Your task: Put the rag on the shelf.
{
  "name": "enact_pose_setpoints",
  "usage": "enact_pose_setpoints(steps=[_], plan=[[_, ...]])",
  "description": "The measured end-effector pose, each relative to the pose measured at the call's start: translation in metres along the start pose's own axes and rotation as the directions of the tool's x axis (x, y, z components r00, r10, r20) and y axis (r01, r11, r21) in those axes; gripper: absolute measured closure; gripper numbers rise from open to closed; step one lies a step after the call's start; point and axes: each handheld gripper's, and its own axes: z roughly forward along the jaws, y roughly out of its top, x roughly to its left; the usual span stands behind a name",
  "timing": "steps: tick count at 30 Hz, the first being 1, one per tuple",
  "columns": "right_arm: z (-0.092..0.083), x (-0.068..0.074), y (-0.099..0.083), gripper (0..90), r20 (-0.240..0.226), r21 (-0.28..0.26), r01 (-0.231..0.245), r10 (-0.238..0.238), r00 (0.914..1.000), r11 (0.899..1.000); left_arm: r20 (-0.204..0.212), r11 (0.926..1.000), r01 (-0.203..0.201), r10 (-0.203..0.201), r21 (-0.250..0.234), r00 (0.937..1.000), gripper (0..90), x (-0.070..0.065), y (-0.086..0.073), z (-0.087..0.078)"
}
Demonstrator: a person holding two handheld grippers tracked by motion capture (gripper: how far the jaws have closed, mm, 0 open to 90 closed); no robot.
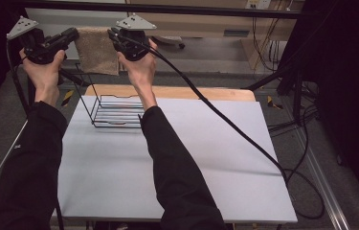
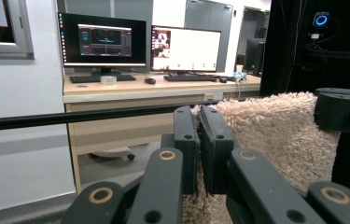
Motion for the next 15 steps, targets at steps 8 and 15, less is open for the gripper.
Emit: enact_pose_setpoints(steps=[8, 15], plan=[[0.003, -0.002, -0.004, 84.2, 0.003, 0.01, 0.01, -0.01, 0.9999, 1.0, -0.006, 0.9998, -0.016, 0.016, 0.015, 0.9999, 85.9, 0.001, -0.005, 0.002], [0.002, 0.001, -0.013, 84.1, -0.015, 0.036, 0.014, -0.013, 0.9998, 0.999, 0.02, 0.9994, -0.022, 0.022, 0.027, 0.9996, 86.0, 0.002, -0.021, -0.005]])
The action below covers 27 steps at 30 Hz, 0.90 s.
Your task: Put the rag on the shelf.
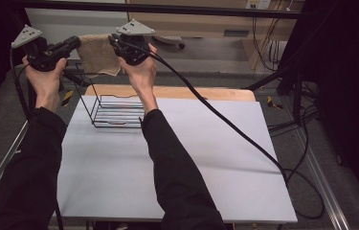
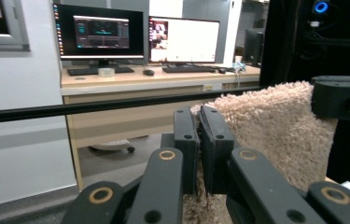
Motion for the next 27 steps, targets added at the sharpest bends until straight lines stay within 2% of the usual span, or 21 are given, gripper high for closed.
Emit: enact_pose_setpoints(steps=[6, 11, 13, 18, 23, 27], plan=[[-0.003, 0.001, -0.017, 84.1, -0.014, 0.034, -0.025, 0.025, 0.9996, 0.999, 0.012, 0.9986, -0.042, 0.041, 0.031, 0.9991, 85.9, -0.004, -0.008, -0.005], [-0.005, 0.003, -0.03, 83.9, -0.035, 0.045, -0.028, 0.029, 0.9989, 0.999, 0.025, 0.9984, -0.041, 0.04, 0.04, 0.9989, 85.9, -0.005, -0.017, -0.01], [-0.005, 0.004, -0.031, 83.9, -0.035, 0.051, -0.022, 0.023, 0.9991, 0.998, 0.023, 0.9974, -0.05, 0.049, 0.051, 0.9985, 85.9, -0.005, -0.02, -0.011], [-0.003, 0.007, -0.034, 83.8, -0.041, 0.061, -0.011, 0.013, 0.9991, 0.998, 0.027, 0.9979, -0.04, 0.039, 0.052, 0.9989, 85.9, -0.004, -0.026, -0.015], [-0.004, 0.008, -0.034, 83.8, -0.04, 0.064, -0.009, 0.012, 0.9991, 0.998, 0.029, 0.9978, -0.039, 0.037, 0.053, 0.9989, 85.9, -0.005, -0.027, -0.017], [-0.006, 0.009, -0.034, 83.7, -0.039, 0.071, 0.012, -0.009, 0.9992, 0.997, 0.036, 0.9977, -0.044, 0.042, 0.052, 0.9985, 85.9, -0.007, -0.027, -0.019]])
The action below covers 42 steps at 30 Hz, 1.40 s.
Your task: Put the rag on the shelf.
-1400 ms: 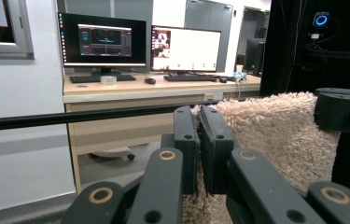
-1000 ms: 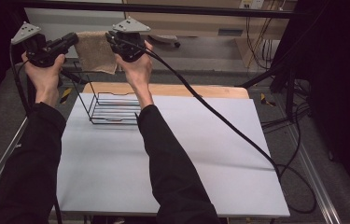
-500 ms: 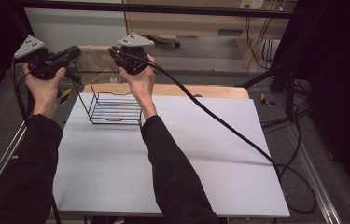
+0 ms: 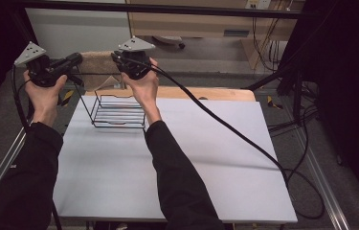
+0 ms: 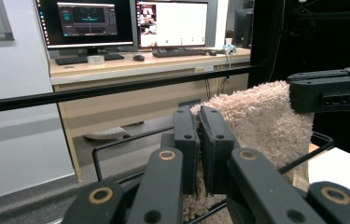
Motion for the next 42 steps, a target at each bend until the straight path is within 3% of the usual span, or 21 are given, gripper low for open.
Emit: enact_pose_setpoints(steps=[5, 11, 17, 22, 33, 38, 40, 42], plan=[[-0.008, 0.001, 0.0, 83.2, -0.02, 0.0, -0.009, 0.009, 0.9998, 1.0, 0.015, 0.9999, -0.009, 0.009, -0.009, 0.9998, 85.9, -0.004, -0.001, -0.004], [-0.016, 0.003, -0.004, 83.1, -0.027, -0.006, 0.021, -0.021, 0.9994, 1.0, 0.021, 0.9999, -0.004, 0.005, -0.016, 0.9998, 85.8, -0.008, -0.006, -0.005], [-0.009, 0.002, -0.009, 83.2, -0.015, 0.031, 0.018, -0.017, 0.9997, 0.999, 0.014, 0.9999, -0.002, 0.002, 0.01, 0.9999, 85.8, -0.007, -0.011, -0.002], [-0.015, 0.003, -0.009, 83.2, -0.033, -0.013, 0.02, -0.02, 0.9993, 1.0, 0.026, 0.9998, -0.006, 0.007, -0.018, 0.9996, 85.8, -0.007, -0.01, -0.007], [-0.021, 0.005, -0.005, 83.3, -0.055, -0.049, 0.047, -0.05, 0.9972, 0.998, 0.04, 0.9986, -0.019, 0.021, -0.049, 0.999, 85.8, -0.009, -0.011, -0.018], [-0.024, 0.009, -0.006, 83.2, -0.084, -0.022, 0.067, -0.069, 0.9941, 0.997, 0.059, 0.9995, -0.014, 0.015, -0.029, 0.9981, 85.0, -0.009, -0.015, -0.023], [-0.025, 0.011, -0.007, 83.0, -0.091, 0.001, 0.067, -0.066, 0.9936, 0.998, 0.072, 0.9999, -0.014, 0.014, -0.003, 0.9973, 84.4, -0.01, -0.017, -0.025], [-0.026, 0.013, -0.008, 82.9, -0.109, 0.038, 0.066, -0.061, 0.9921, 0.997, 0.058, 0.9993, -0.018, 0.016, 0.034, 0.9982, 83.4, -0.011, -0.018, -0.026]])
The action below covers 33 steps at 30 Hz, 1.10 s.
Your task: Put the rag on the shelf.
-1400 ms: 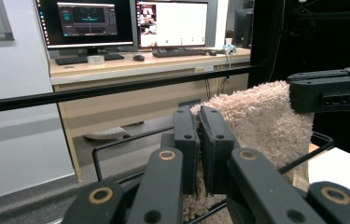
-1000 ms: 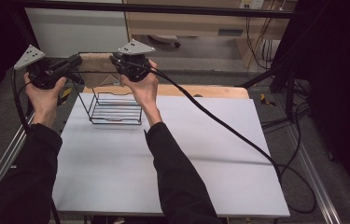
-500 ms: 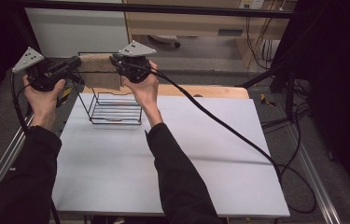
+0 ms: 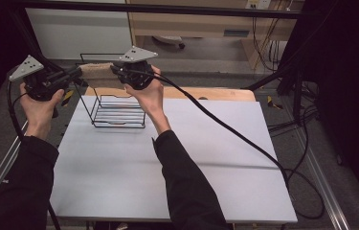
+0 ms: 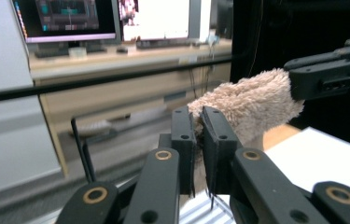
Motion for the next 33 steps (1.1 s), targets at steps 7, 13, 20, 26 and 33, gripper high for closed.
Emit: enact_pose_setpoints(steps=[7, 13, 20, 26, 33], plan=[[0.001, 0.004, -0.009, 82.4, -0.026, 0.063, -0.002, 0.003, 0.9997, 0.998, 0.0, 0.9977, 0.016, -0.016, 0.067, 0.9999, 78.4, -0.006, -0.008, -0.004], [0.003, 0.007, -0.017, 82.3, -0.047, 0.09, 0.016, -0.012, 0.9988, 0.996, 0.016, 0.9964, 0.062, -0.063, 0.058, 0.9979, 70.6, -0.006, 0.002, -0.011], [0.003, 0.01, -0.022, 81.1, -0.056, 0.098, 0.029, -0.023, 0.9982, 0.995, 0.034, 0.982, 0.072, -0.079, 0.175, 0.9963, 83.8, -0.012, 0.005, -0.005], [0.002, 0.012, -0.023, 75.3, -0.065, 0.108, 0.029, -0.022, 0.9976, 0.994, 0.032, 0.9674, 0.082, -0.092, 0.24, 0.9952, 89.9, -0.013, -0.013, 0.003], [-0.001, 0.016, -0.02, 73.0, -0.094, 0.09, -0.048, 0.056, 0.9939, 0.995, 0.017, 0.9659, 0.051, -0.058, 0.254, 0.9982, 90.0, -0.013, -0.02, 0.006]])
